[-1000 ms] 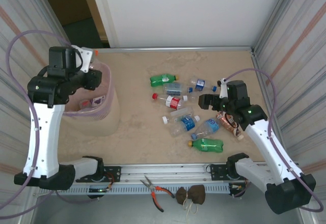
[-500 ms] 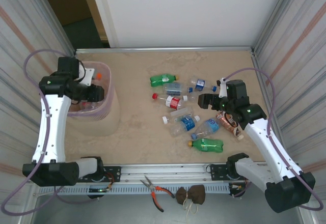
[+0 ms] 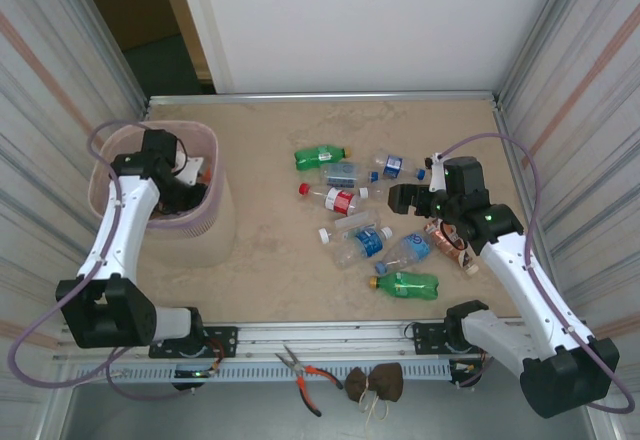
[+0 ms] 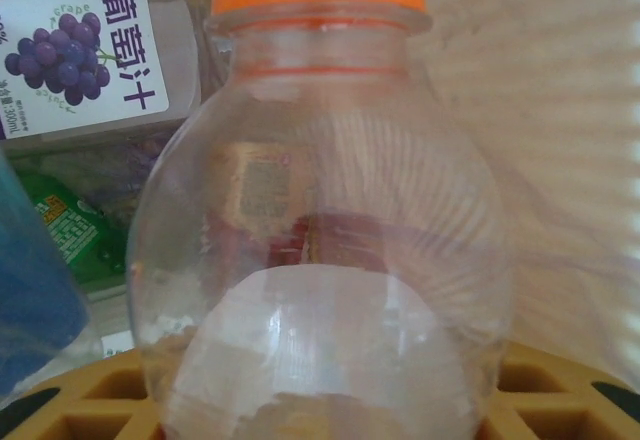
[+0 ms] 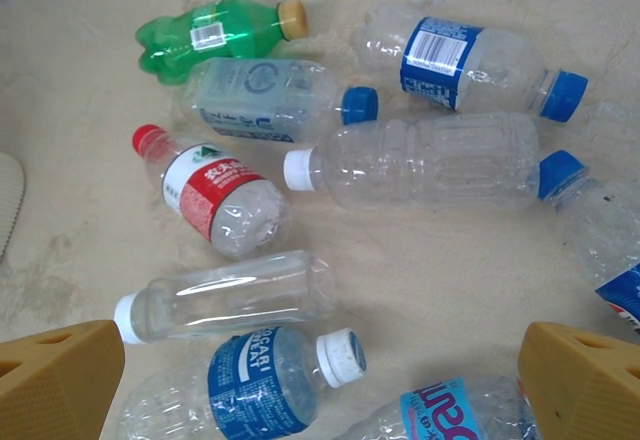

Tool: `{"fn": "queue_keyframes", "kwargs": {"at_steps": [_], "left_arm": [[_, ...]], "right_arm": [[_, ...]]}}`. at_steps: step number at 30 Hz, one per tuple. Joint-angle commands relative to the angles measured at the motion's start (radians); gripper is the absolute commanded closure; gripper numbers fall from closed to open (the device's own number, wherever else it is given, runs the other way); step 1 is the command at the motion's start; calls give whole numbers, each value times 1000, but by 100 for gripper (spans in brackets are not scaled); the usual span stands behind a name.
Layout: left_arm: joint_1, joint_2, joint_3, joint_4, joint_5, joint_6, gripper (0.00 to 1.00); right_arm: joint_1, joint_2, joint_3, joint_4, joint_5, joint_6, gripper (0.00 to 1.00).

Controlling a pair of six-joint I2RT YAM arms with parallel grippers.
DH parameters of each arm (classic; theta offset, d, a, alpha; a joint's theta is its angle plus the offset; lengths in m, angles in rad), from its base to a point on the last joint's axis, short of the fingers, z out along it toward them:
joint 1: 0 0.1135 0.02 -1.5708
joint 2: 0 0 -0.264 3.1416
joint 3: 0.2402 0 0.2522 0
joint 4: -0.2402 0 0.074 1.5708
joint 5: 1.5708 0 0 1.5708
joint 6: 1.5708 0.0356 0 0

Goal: Put the plastic bottles in the bin

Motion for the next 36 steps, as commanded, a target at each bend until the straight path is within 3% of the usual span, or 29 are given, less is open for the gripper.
{"fn": "queue_keyframes", "kwargs": {"at_steps": [1,13,17,24,30,36], "left_arm": [[9,15,-38,27,28,-12,47],[11,-33,0,38,0,-26,22],[10,-65,66,17,-27,-32,18],[10,-49,148,24,-162,-28,10],[10,-41,94,172,-247,-30,1],[10,-48,-21,428,-295,-12,1]], "right_arm": [[11,7,53,11,-38,9,0],[61,34,103,17,-42,11,0],[71,34,106,19,-36,9,0],[78,34,108,19,-33,4,0],[80,27,99,21,-21,3,0],[82,20,87,27,-14,3,0]]}}
